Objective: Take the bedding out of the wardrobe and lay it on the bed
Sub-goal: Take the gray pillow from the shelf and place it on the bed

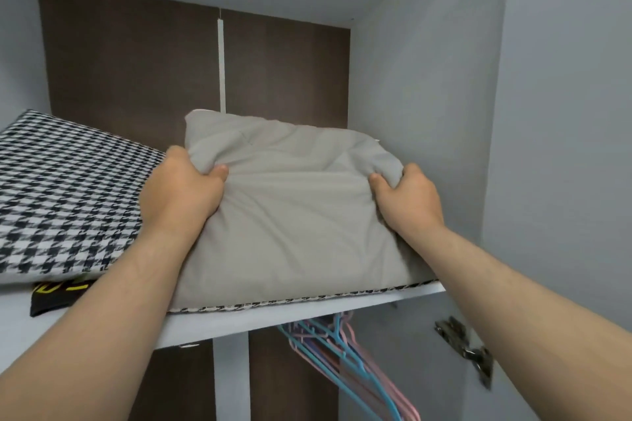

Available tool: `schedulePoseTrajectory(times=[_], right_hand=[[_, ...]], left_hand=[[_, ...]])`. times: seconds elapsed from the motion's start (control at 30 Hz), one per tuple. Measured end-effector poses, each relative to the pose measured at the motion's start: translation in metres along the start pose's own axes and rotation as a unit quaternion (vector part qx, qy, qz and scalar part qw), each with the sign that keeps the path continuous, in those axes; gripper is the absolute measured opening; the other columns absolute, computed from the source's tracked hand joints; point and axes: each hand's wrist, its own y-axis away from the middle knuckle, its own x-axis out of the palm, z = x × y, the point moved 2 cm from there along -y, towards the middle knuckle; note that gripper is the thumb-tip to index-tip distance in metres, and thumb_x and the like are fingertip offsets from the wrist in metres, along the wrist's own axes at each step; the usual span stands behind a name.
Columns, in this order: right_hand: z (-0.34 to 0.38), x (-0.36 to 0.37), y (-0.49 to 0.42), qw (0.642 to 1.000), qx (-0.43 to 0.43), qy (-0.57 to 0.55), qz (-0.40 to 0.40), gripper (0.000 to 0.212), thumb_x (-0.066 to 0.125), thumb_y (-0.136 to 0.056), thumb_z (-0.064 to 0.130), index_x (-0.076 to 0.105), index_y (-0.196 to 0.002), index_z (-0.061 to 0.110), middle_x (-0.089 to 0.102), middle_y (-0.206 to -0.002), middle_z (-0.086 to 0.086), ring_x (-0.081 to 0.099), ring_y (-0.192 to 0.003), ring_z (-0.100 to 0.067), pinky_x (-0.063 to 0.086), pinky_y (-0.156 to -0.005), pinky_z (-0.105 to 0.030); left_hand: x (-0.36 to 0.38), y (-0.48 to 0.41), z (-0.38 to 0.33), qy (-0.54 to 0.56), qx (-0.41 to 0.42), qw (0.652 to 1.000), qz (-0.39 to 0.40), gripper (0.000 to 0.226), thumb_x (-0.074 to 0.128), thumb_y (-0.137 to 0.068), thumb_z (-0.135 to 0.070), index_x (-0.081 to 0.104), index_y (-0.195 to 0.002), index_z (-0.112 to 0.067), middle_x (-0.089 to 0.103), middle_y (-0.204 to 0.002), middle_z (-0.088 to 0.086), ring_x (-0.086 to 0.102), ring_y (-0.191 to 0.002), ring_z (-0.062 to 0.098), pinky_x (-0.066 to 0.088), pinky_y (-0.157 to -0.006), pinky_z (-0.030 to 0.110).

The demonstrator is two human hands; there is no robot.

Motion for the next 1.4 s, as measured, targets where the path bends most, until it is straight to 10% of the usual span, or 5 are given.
schedulePoseTrajectory(times=[0.33, 0.87, 1.4], right_hand=[[0.006, -0.126, 0.105, 0.984, 0.054, -0.171, 0.022, 0.031, 0.066, -0.080, 0.045, 0.053, -0.087, 0.018, 0.059, -0.083, 0.008, 0.059, -0.080, -0.020, 0.042, -0.062, -0.032], [-0.003, -0.269, 0.293, 0.983, 0.093, -0.151, 0.053, 0.030, 0.068, -0.081, 0.045, 0.051, -0.087, 0.021, 0.060, -0.080, 0.010, 0.059, -0.076, -0.015, 0.044, -0.065, -0.035], [0.028, -0.318, 0.391, 0.989, 0.130, -0.066, 0.013, 0.029, 0.068, -0.082, 0.044, 0.048, -0.083, 0.022, 0.060, -0.080, 0.010, 0.055, -0.072, -0.003, 0.038, -0.056, -0.025]], left_hand=[[-0.130, 0.109, -0.029, 0.049, 0.021, 0.998, -0.045, 0.041, 0.066, -0.080, -0.047, 0.052, -0.096, -0.011, 0.064, -0.100, 0.023, 0.059, -0.093, 0.046, 0.036, -0.067, 0.041], [-0.281, 0.300, -0.021, 0.103, -0.051, 0.993, -0.036, 0.035, 0.069, -0.082, -0.038, 0.048, -0.089, -0.011, 0.047, -0.080, 0.001, 0.041, -0.077, 0.025, 0.035, -0.066, 0.037], [-0.316, 0.349, 0.031, 0.200, -0.066, 0.977, 0.029, 0.031, 0.072, -0.082, -0.031, 0.050, -0.093, -0.012, 0.052, -0.085, 0.005, 0.055, -0.085, 0.036, 0.044, -0.073, 0.044]])
